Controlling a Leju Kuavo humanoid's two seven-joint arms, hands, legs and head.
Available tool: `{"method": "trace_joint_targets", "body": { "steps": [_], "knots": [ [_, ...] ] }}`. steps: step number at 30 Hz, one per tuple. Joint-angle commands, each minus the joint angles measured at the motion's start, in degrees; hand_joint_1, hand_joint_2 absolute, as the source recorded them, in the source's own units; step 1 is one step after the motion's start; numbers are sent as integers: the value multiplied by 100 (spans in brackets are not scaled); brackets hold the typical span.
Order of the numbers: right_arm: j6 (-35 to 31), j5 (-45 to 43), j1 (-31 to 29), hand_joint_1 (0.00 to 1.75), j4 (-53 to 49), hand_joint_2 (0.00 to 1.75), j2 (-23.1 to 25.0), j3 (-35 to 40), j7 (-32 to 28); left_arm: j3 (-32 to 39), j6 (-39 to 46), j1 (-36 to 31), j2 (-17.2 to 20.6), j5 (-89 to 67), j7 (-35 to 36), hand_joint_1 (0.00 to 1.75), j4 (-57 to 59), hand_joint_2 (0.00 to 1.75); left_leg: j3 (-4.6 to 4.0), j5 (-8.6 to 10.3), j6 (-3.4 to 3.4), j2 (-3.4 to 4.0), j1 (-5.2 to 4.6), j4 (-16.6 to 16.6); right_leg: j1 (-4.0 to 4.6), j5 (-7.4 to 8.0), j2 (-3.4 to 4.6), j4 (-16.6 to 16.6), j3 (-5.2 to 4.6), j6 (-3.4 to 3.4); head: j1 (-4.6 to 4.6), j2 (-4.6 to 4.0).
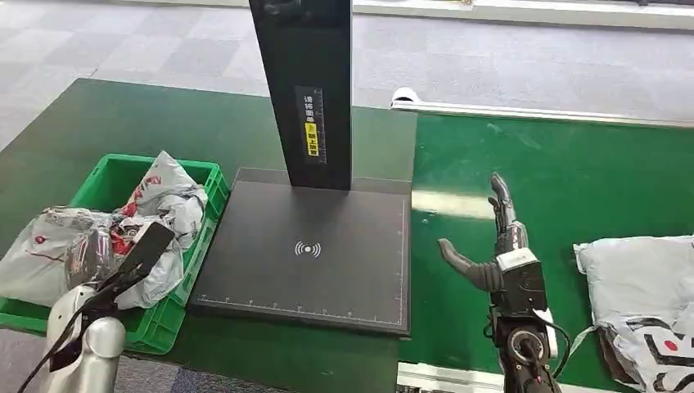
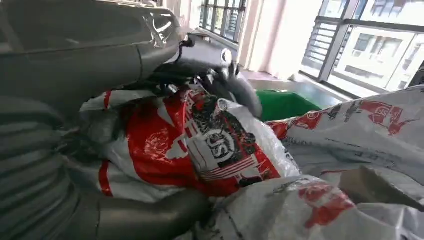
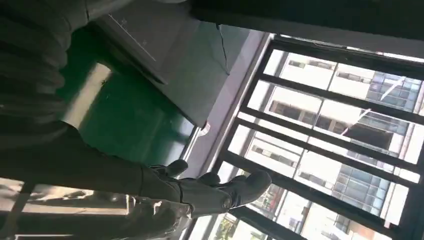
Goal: Moved the parcel from conveyor to table for the left to box.
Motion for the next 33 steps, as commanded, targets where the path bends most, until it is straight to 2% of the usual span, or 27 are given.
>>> {"method": "trace_joint_targets", "body": {
  "steps": [1,5,7,10,11,12,13,14,15,18,20,22,26,28,33],
  "knots": [
    [6,7,-47,0,42,175,1,-57,65,-252,123,-320,52,84,-97,0,629,175,-3,8,2,-9,0,-8,2,4,-18,-10,3,-1,0,0],
    [5,7,-33,0,32,175,7,-57,65,-258,136,-281,65,84,-97,0,609,175,2,4,3,-2,0,-7,1,3,-10,-9,7,0,2,0],
    [-5,35,59,0,-20,175,17,-69,59,-188,716,-288,-50,357,-399,0,522,175,2,2,1,-3,-1,-3,0,0,-8,-4,6,0,2,0],
    [-40,27,118,0,-23,175,13,-55,-52,-139,1991,-257,-233,1268,-1462,0,85,175,-1,5,3,-12,0,-5,1,1,-20,-8,6,0,0,0],
    [-44,13,85,0,15,175,10,-31,-72,-186,2289,-215,-242,1615,-1795,0,-115,0,-3,5,2,-12,1,-4,2,0,-20,-8,6,0,2,0],
    [-43,6,53,0,54,175,4,-4,-80,-209,2460,-176,-259,1873,-2045,0,-270,0,-9,2,2,-8,2,2,4,1,-15,-4,-1,0,0,0],
    [-36,-34,-49,0,195,175,-14,69,-101,-239,2900,-91,-323,2365,-2612,0,-642,0,-10,0,2,-2,4,5,5,1,-8,-3,-3,0,0,2],
    [-34,-51,-102,0,282,175,-23,108,-107,-271,3040,-53,-334,2493,-2803,0,-802,0,-11,3,4,0,5,0,7,5,-11,-11,-1,0,0,2],
    [12,-84,-219,0,457,175,-38,190,-130,-323,3394,36,-394,2912,-3432,0,-1116,175,-11,-3,2,11,3,6,4,2,6,-1,-7,1,0,0],
    [-45,-165,-434,0,773,175,-49,316,-218,-412,3462,218,-460,3025,-3602,0,-1482,175,-6,-4,2,24,3,2,4,6,18,-4,-5,0,2,0],
    [-91,-208,-501,0,842,175,-93,398,-248,-346,3462,243,-586,3407,-4129,0,-1599,175,-4,-2,3,23,3,-1,4,7,17,-7,-3,0,0,0],
    [-107,-271,-556,0,856,175,-129,438,-259,-801,3462,280,-299,4121,-4140,0,-1950,175,-4,-1,2,7,0,1,1,3,3,-2,-1,1,0,2],
    [-97,-375,-681,0,986,175,-182,530,-257,-1142,3462,203,-305,4250,-4140,0,-2585,175,-15,-2,3,12,6,8,8,6,6,-2,-10,0,-2,0],
    [-114,-419,-729,0,1029,175,-184,562,-255,-1590,3462,144,-93,4740,-4140,0,-2453,175,-11,0,2,1,4,5,5,3,-2,-2,-5,1,2,2],
    [-114,-419,-729,0,1029,175,-184,562,-255,-1590,3462,144,-93,4740,-4140,0,-2453,175,-2,0,1,5,3,-1,4,4,0,-6,2,-1,2,0]
  ]
}}
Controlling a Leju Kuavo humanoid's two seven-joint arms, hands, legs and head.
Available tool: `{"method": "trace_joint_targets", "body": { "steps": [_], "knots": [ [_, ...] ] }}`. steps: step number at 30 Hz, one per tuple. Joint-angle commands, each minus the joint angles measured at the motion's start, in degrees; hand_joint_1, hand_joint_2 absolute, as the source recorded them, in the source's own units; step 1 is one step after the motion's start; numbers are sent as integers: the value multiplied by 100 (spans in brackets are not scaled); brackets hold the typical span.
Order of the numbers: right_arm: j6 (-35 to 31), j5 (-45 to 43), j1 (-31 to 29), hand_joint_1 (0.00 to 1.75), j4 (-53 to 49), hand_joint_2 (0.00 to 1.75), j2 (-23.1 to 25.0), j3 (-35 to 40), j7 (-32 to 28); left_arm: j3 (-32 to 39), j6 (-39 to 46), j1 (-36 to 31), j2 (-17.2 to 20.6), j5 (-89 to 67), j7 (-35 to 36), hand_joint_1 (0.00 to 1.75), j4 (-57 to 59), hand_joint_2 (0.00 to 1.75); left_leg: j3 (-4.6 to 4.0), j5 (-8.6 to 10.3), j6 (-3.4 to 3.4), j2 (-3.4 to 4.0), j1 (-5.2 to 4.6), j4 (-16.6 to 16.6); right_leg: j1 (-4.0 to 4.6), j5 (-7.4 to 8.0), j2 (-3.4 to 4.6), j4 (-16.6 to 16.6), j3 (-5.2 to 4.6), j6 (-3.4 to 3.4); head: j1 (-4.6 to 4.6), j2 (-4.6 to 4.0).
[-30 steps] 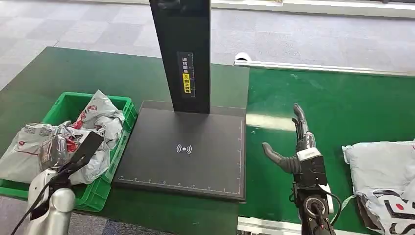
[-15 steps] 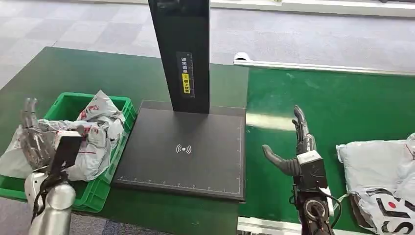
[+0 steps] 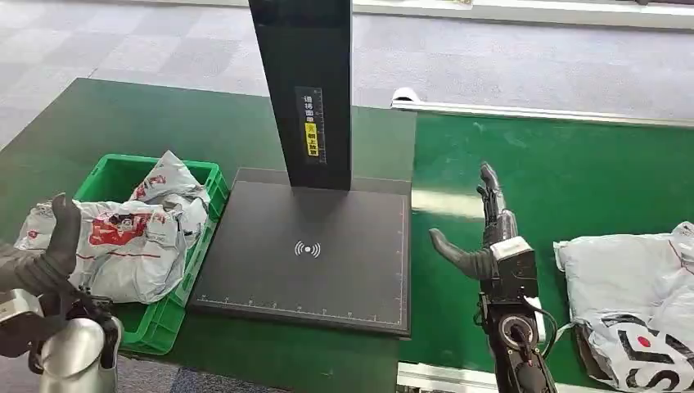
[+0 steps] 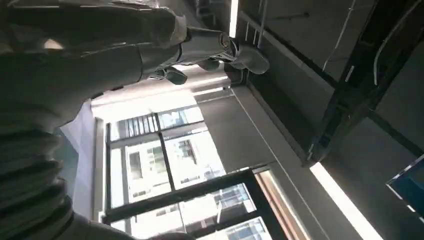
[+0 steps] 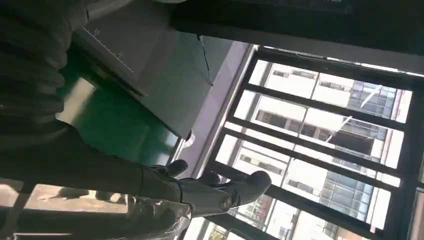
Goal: Moved the parcel from conveyor to table for the left to box.
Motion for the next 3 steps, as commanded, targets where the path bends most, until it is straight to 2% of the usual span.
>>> {"method": "trace_joint_targets", "body": {
  "steps": [1,2,3],
  "knots": [
    [-9,-41,-292,0,539,175,-125,211,-14,-933,-11,-146,429,424,13,0,66,175,3,1,1,5,0,-3,1,2,0,-5,3,-1,0,0],
    [-12,-52,-287,0,516,175,-115,196,-2,-1137,-581,-196,523,669,13,0,566,175,2,3,2,3,0,-6,1,3,-4,-7,4,-1,0,2],
    [32,-70,-293,0,501,175,-110,186,56,-1212,-1580,-360,437,994,235,0,965,175,3,3,1,-1,0,-5,1,2,-6,-5,3,-2,2,2]
  ]
}}
